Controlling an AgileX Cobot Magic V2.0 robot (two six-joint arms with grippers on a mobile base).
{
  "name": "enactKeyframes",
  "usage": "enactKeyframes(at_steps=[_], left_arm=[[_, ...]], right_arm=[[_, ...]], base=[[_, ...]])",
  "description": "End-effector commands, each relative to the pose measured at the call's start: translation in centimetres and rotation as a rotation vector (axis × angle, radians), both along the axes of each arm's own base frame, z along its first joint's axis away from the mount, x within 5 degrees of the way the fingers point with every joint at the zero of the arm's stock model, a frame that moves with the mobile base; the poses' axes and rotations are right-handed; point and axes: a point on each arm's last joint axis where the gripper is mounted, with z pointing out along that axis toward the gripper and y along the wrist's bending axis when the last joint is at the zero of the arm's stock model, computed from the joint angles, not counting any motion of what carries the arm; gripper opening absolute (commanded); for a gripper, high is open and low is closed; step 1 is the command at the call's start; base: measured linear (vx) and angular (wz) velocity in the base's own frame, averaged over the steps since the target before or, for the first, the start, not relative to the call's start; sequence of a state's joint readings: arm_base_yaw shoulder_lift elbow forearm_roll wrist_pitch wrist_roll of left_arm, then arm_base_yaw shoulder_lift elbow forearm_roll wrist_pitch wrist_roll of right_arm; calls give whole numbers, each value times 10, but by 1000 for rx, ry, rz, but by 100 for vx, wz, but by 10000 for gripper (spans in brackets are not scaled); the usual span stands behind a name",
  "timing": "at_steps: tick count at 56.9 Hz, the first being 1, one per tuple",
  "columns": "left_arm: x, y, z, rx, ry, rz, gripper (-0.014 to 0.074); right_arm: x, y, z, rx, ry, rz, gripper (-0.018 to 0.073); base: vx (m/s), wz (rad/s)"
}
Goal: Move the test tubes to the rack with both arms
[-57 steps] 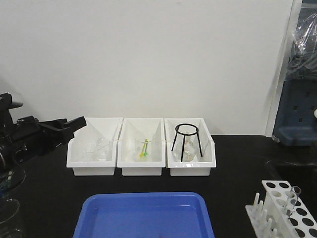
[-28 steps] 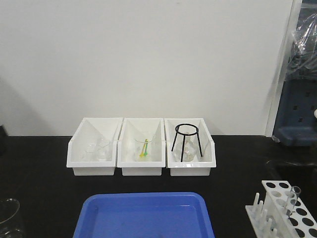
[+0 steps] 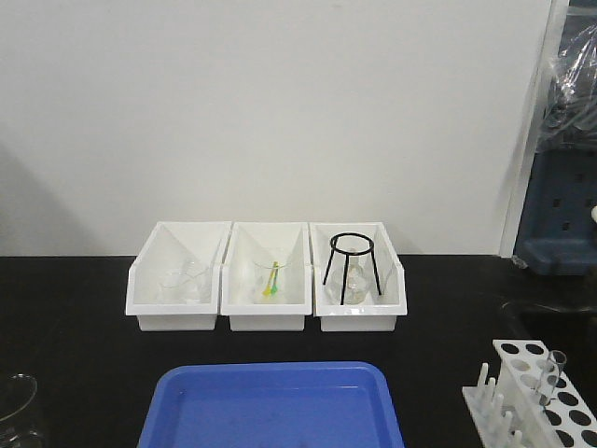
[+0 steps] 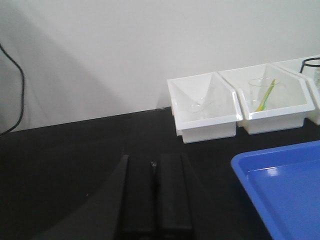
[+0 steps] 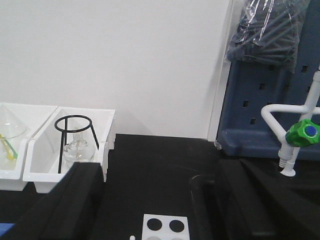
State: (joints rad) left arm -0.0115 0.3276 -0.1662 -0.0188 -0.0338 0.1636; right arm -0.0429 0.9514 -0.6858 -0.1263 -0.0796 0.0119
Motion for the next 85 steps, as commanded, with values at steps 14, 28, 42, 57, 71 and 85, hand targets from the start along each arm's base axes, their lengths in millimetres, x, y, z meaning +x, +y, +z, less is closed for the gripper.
enactKeyframes(at_steps=[14, 28, 42, 57, 71, 85], left_arm=[[-35, 2, -35, -191, -165, 16, -6], [-33, 1, -38, -196, -128, 9, -5], [-33, 0, -38, -196, -118, -5, -6], [-33, 0, -38, -196, -117, -5, -6], [-33, 0, -38, -196, -117, -5, -6], [-33, 0, -38, -196, -117, -5, -6]], right_arm=[[-3, 0, 22, -13, -126, 6, 529], [-2, 0, 22, -13, -125, 5, 529], [-2, 0, 21, -13, -124, 5, 529], [-2, 0, 21, -13, -124, 5, 529], [-2, 0, 21, -13, -124, 5, 529], [-3, 0, 22, -23, -125, 6, 528]], base=[[0, 0], [0, 0], [0, 0], [0, 0], [0, 0], [0, 0]])
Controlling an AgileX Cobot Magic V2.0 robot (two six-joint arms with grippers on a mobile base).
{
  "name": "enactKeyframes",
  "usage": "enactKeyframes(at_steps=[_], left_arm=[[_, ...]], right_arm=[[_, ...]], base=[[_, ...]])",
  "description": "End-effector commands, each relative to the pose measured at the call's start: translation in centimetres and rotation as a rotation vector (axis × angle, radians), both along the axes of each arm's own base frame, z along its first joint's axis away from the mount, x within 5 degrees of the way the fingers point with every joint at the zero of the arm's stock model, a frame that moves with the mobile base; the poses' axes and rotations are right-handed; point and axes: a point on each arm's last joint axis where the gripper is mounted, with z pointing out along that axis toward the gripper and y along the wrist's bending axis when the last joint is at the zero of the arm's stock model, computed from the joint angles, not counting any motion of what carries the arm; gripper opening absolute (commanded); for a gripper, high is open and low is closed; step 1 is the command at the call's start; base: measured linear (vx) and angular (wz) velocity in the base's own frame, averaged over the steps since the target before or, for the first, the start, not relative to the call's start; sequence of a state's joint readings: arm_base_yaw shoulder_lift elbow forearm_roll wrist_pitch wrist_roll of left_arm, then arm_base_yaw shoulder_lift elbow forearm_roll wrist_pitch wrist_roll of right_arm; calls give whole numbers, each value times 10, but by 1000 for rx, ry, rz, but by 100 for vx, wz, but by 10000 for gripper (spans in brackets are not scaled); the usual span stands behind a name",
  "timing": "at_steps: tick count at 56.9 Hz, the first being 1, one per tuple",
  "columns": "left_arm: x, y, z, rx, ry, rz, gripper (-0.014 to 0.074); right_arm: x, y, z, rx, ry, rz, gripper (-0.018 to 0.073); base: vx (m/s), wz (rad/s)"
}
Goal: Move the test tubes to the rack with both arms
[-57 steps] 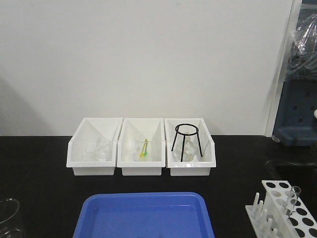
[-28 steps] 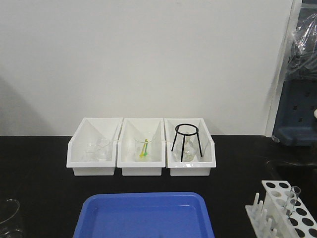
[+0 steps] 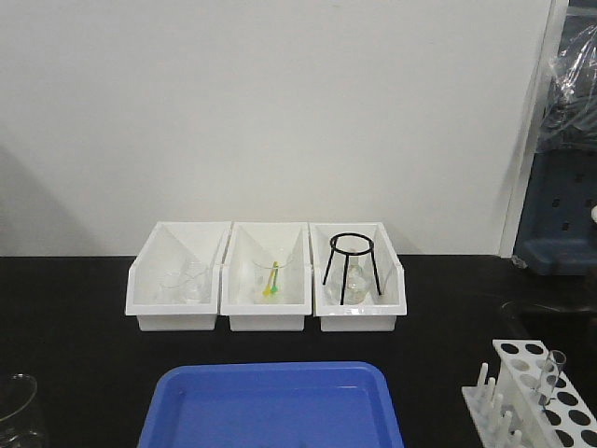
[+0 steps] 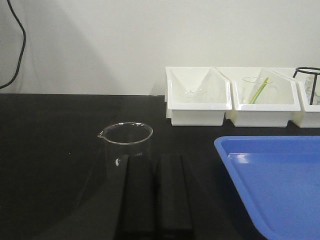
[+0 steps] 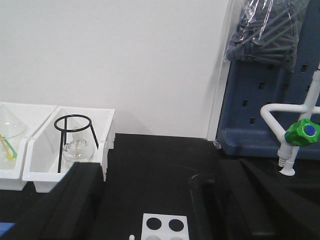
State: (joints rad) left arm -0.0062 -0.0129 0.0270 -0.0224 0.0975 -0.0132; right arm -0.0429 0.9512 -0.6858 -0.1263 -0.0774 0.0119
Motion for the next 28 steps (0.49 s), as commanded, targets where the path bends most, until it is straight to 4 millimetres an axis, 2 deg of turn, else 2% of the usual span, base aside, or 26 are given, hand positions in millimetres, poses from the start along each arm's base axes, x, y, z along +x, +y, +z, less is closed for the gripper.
enactKeyframes(at_steps=[1, 8, 12, 19, 25, 28], left_arm=[[-2, 0, 16, -16, -103, -4, -6], [-2, 0, 16, -16, -103, -4, -6], [-2, 0, 16, -16, -103, -4, -6], [-2, 0, 16, -16, -103, -4, -6], [-2, 0, 16, -16, -103, -4, -6], [-2, 0, 16, -16, -103, -4, -6]], right_arm=[[-3, 0, 21, -23, -124, 6, 527], [-21, 3, 23, -24, -161, 17, 515], [-37, 7, 21, -14, -200, 35, 503], [-79, 11, 15, -8, -291, 66, 465], [-108, 14, -5, -4, -332, 97, 404], [-118, 15, -22, -2, -327, 105, 368]], base=[[0, 0], [0, 0], [0, 0], [0, 0], [0, 0], [0, 0]])
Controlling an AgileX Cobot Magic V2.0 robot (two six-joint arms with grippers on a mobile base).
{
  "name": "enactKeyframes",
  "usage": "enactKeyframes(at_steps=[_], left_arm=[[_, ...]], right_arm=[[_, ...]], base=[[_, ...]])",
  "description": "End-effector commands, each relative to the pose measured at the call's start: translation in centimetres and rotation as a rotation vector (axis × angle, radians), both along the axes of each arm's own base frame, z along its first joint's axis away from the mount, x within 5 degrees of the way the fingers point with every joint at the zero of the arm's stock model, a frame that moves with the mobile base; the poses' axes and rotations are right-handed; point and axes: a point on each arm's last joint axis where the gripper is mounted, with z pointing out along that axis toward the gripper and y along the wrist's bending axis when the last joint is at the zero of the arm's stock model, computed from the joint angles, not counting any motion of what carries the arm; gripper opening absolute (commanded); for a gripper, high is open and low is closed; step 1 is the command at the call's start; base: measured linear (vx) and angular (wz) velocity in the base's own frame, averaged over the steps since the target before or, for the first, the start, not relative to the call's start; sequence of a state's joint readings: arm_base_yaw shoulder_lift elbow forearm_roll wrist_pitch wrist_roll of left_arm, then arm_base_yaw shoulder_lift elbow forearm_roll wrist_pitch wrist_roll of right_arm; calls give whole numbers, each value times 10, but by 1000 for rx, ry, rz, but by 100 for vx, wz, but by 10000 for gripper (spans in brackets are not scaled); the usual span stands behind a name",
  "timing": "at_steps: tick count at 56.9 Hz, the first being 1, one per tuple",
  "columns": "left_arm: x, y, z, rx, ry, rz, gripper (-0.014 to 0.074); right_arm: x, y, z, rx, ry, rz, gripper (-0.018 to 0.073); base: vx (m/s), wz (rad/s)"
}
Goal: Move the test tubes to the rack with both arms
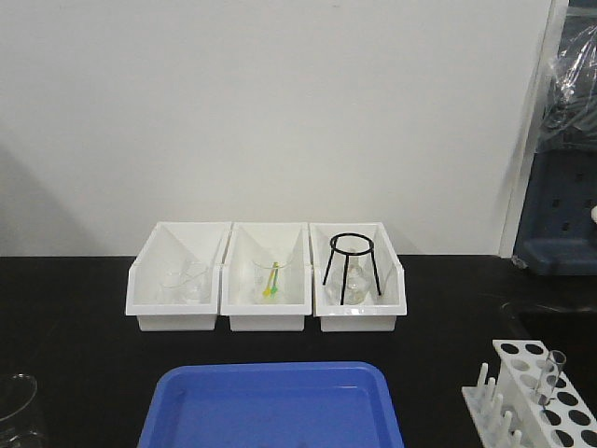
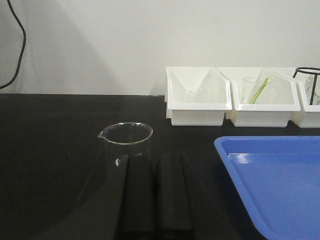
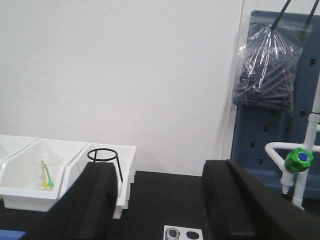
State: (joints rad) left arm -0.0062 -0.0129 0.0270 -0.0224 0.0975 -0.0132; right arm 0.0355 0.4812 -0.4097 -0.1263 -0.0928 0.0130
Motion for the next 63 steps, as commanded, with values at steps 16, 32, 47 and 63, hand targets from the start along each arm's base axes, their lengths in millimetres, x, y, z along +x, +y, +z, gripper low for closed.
enactKeyframes(at_steps=[16, 32, 47, 63], left_arm=[[-2, 0, 16, -16, -103, -4, -6], [-1, 0, 16, -16, -102, -4, -6], [-1, 0, 16, -16, -102, -4, -6], [-1, 0, 16, -16, -102, -4, -6]], right_arm=[[-54, 0, -67, 1, -167, 20, 150], [-53, -1, -115, 6, -57, 11, -15], [-52, -2, -124, 26, 45, 0, -13], [-52, -2, -124, 26, 45, 0, -12]], base=[[0, 0], [0, 0], [0, 0], [0, 0]])
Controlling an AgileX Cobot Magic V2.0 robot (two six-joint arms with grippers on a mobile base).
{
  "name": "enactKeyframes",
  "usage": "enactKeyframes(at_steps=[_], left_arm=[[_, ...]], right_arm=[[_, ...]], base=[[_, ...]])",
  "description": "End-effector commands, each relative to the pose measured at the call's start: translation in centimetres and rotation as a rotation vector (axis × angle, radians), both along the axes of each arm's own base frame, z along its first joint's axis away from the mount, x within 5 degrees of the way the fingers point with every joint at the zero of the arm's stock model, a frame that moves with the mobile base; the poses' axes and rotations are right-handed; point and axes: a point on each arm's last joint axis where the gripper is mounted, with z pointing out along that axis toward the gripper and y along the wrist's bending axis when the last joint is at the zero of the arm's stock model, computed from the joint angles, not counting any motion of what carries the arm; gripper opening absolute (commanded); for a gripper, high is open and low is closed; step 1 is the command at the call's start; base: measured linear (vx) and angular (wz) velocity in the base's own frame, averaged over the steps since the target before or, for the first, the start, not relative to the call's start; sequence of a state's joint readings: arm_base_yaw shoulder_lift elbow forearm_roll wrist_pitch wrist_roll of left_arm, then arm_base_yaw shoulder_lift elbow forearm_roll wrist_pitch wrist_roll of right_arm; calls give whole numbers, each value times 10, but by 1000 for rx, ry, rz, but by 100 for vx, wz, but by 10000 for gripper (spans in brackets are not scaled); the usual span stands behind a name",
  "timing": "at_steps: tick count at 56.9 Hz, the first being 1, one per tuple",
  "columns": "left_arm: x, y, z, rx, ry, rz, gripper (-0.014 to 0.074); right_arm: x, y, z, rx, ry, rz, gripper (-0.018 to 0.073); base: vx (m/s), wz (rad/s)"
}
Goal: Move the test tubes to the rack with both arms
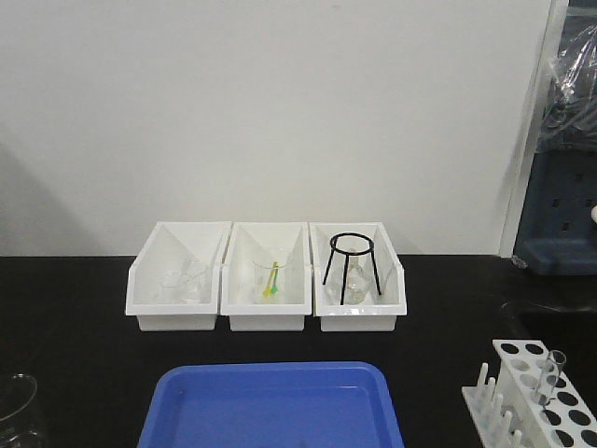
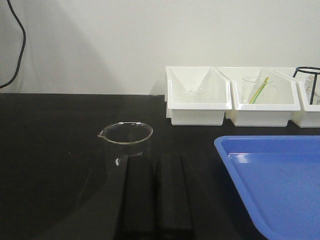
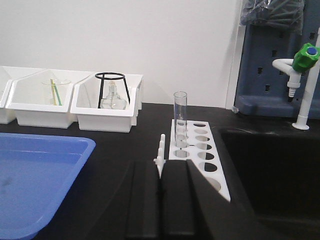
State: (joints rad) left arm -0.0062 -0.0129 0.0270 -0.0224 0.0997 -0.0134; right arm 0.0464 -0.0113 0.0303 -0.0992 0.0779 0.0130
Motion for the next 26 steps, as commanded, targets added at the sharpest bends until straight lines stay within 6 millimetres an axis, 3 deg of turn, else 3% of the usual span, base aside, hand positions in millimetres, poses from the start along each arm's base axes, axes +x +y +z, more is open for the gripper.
enactKeyframes(at_steps=[1, 26], left_arm=[[-1, 0, 16, -15, -104, -4, -6], [-1, 0, 16, -15, -104, -4, -6]], right_arm=[[0, 1, 3, 3, -73, 6, -12], [0, 1, 3, 2, -73, 6, -13]], base=[[0, 0], [0, 0]])
